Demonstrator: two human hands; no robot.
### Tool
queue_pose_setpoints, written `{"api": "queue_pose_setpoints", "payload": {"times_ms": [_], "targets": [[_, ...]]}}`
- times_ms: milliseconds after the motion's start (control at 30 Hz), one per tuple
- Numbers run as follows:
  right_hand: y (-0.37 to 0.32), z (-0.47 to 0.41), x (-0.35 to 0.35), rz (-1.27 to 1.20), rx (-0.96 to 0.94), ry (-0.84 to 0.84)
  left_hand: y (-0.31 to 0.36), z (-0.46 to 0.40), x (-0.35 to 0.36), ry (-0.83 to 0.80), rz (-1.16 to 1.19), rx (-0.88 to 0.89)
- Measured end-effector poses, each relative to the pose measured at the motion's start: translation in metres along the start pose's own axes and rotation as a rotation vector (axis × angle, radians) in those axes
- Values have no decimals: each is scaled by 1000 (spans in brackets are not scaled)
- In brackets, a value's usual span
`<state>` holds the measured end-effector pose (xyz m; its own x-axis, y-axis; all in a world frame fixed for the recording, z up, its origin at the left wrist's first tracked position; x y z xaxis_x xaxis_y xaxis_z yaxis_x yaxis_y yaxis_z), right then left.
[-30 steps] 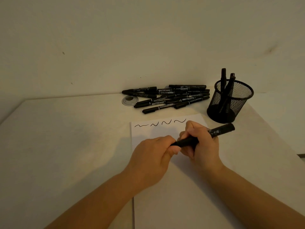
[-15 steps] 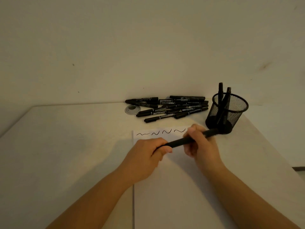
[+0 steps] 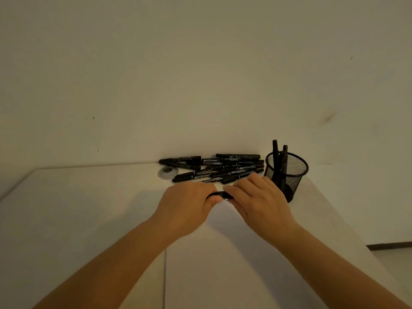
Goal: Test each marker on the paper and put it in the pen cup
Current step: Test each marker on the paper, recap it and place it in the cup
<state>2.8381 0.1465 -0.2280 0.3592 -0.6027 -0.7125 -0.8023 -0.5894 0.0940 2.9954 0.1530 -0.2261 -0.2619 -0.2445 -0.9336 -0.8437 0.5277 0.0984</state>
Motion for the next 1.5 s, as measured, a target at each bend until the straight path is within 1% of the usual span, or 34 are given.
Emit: {"api": "queue_pose_setpoints", "payload": {"times_ms": [100,167,200,267,333,367,400,467,567,733,900,1000,1167,1267,1367,1433,1500], "targets": [[10,-12,-7,17,14,16,-4,-14,-17,72,-158,68],[22,-21,-14,-42,125,44,-19,-26,-27,95,-156,24],[29,-26,-19,-96,218,57,-30,-32,-30,87,-145,-10],[47,-34,-26,-250,476,81,-55,-44,-27,30,-177,-62],[70,-36,-27,-486,744,121,-80,-51,-15,-59,-223,-102],[80,-36,-26,-596,843,150,-93,-52,-7,-105,-234,-121],[88,-35,-24,-667,910,177,-104,-53,1,-144,-236,-142],[101,-33,-20,-714,976,202,-124,-53,16,-189,-223,-180],[113,-27,-8,-701,1019,169,-144,-53,31,-198,-189,-213],[125,-22,5,-670,1058,162,-160,-54,47,-202,-189,-214],[131,-22,16,-573,1077,5,-164,-60,56,-199,-215,-188],[130,-21,20,-542,1081,-31,-167,-62,61,-217,-228,-170],[126,-22,27,-356,1012,-111,-172,-62,63,-206,-227,-179],[127,-20,30,-293,958,-142,-171,-61,66,-210,-208,-172],[129,-18,28,-250,955,-166,-170,-62,65,-213,-223,-155],[128,-20,24,-237,923,-157,-170,-60,62,-197,-234,-160],[125,-22,16,-226,882,-104,-168,-56,56,-150,-235,-180]]}}
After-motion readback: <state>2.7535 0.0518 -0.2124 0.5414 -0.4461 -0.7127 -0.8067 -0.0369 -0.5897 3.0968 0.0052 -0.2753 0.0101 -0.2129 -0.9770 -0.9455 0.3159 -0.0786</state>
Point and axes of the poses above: each hand's wrist, its own z-axis away from the middle knuckle, its own x-axis out of the palm, y = z × x, the point moved 3 cm from there along -z, towards the middle knuckle, and after that the axes turned 12 degrees about x, right-handed, at the moved point
